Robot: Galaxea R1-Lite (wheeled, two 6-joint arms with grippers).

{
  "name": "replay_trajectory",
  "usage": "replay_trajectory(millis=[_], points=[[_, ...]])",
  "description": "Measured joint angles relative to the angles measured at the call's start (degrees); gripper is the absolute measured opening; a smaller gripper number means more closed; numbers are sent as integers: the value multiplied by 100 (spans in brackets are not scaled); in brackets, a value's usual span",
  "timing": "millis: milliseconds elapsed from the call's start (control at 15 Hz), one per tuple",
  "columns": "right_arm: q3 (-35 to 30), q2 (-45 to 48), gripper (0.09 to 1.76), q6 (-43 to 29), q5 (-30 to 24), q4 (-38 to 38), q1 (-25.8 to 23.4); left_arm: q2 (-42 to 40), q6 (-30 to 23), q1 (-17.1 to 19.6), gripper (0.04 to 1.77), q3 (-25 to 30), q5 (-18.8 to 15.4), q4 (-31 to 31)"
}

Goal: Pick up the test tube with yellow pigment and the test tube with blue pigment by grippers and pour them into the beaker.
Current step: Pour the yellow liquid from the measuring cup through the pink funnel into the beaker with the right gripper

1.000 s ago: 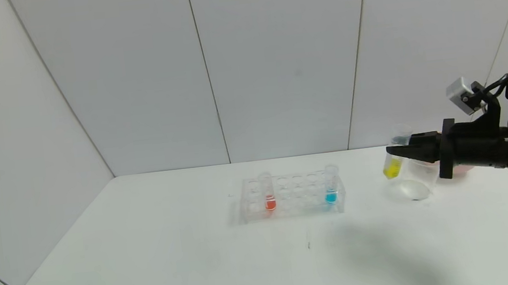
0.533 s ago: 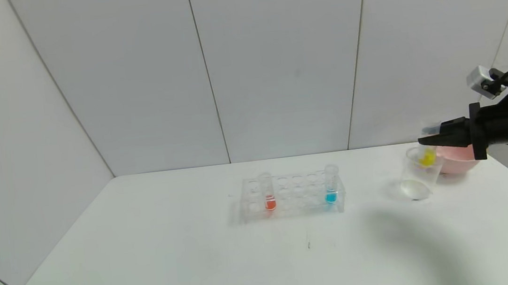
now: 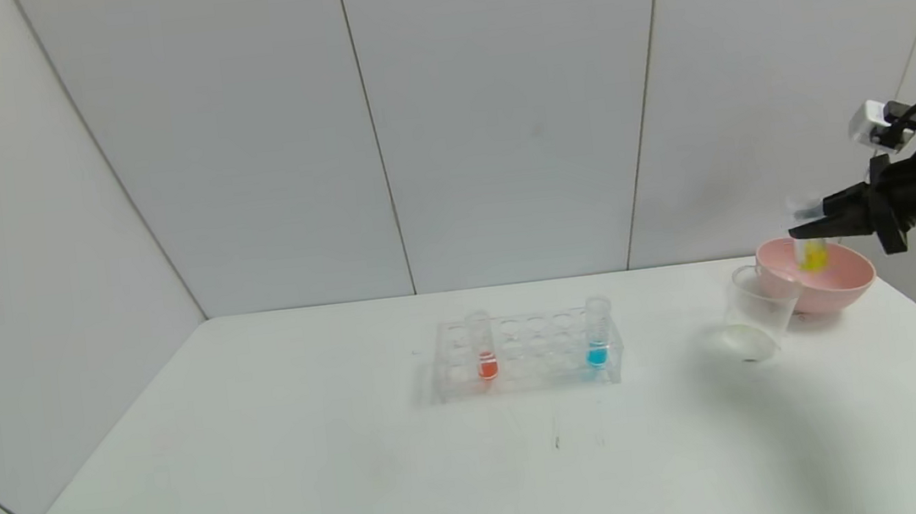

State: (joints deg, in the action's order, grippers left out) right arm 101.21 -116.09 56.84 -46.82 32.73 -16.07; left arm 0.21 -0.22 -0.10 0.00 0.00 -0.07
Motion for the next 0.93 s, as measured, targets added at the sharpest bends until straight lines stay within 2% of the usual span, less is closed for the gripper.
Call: replay_trajectory(millis=[133, 333, 533, 733, 933], points=[[675, -254, 50, 482, 367, 752, -116, 0, 0, 0, 176, 0, -2, 0], [1232, -560, 50, 731, 550, 1035, -154, 0, -2, 0, 176, 0, 0, 0], [1320, -690, 50, 873, 889, 1005, -102, 0, 0, 0, 176, 0, 0, 0], [1331, -756, 50, 920, 933, 1026, -41, 0, 0, 0, 176, 0, 0, 0], [1332, -769, 50, 1156, 1532, 1081, 0, 0, -2, 0, 176, 0, 0, 0]])
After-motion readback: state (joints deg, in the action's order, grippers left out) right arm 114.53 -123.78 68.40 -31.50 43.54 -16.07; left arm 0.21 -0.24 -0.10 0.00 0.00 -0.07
